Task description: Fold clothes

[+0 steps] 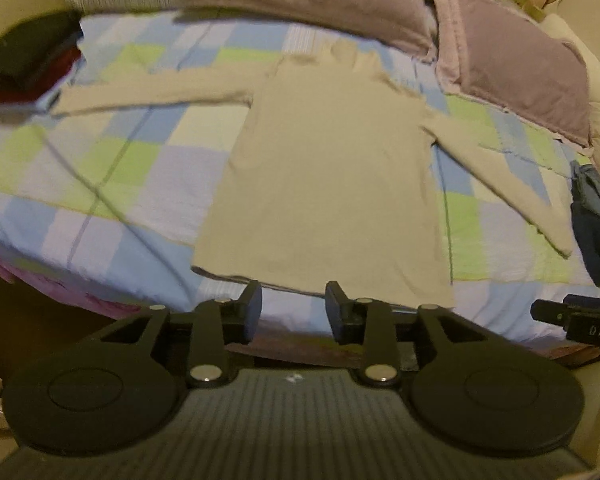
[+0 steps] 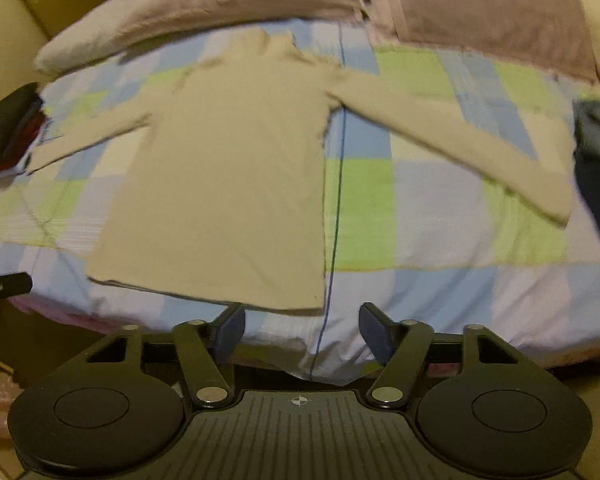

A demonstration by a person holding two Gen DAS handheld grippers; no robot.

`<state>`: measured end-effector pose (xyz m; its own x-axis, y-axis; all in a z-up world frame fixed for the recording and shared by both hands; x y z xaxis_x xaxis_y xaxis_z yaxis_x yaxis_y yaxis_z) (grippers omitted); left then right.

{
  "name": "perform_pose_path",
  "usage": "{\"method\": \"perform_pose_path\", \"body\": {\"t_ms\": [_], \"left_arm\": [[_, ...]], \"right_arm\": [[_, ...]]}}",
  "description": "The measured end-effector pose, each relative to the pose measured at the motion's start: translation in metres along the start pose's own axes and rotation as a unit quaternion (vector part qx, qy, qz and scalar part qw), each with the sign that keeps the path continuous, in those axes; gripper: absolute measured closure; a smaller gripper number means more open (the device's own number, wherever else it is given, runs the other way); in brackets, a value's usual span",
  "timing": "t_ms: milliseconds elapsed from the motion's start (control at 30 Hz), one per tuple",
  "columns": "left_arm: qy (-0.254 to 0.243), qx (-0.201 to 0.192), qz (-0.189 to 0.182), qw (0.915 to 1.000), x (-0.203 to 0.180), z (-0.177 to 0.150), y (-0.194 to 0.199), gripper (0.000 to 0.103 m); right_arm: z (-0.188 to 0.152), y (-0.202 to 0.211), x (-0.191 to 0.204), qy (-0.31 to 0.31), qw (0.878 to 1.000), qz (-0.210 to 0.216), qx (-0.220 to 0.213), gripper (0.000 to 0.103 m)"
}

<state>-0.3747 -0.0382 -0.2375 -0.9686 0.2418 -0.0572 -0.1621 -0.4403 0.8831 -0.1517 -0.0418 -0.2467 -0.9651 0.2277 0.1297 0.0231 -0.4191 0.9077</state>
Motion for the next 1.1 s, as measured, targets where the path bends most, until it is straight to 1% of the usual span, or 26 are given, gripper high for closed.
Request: {"method": "perform_pose_path", "body": {"t_ms": [67,167,333,467,667,800,1100], "left_arm": [[-0.002,-0.004,0.008,1.0000,-0.001,-0.003,0.013,0.067],[-0.006,-0.001,0.018,0.9998,-0.003,-0.011,0.027,0.067],[-0.019,0.009,0.028,0.9994,-0.009,-0.025,0.043,0.066],[-0.033,0.003,0.030,0.9990,-0.016,-0.029,0.055,0.064],[-0.051,-0.001,0.029,0.9983,-0.022,-0.033,0.063,0.062],[-0.064,0.000,0.031,0.9975,-0.026,-0.036,0.065,0.062],[-0.076,0.000,0.029,0.9967,-0.031,-0.036,0.067,0.061]], "right_arm": [[0.002,0.019,0.007,0.014,1.000,0.000,-0.006,0.036],[-0.013,0.032,0.014,0.025,1.000,0.001,-0.004,0.036],[-0.031,0.042,0.012,0.014,1.000,0.008,0.020,0.036],[-0.039,0.056,0.010,0.004,1.000,0.008,0.023,0.036],[-0.047,0.070,0.008,-0.003,1.000,0.008,0.023,0.036],[-0.053,0.071,0.008,-0.010,0.999,0.008,0.032,0.036],[-0.057,0.077,0.004,-0.022,0.999,-0.007,0.036,0.036]]}}
Point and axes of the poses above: each gripper's, at about its wrist camera, not at the fingertips, and y roughly against the way its jaws point, x to its left, z to its top, the point moved 5 cm from there along -y, roughly the way its jaws point, and after that the axes turned 1 degree about z, right-handed, at the moved point
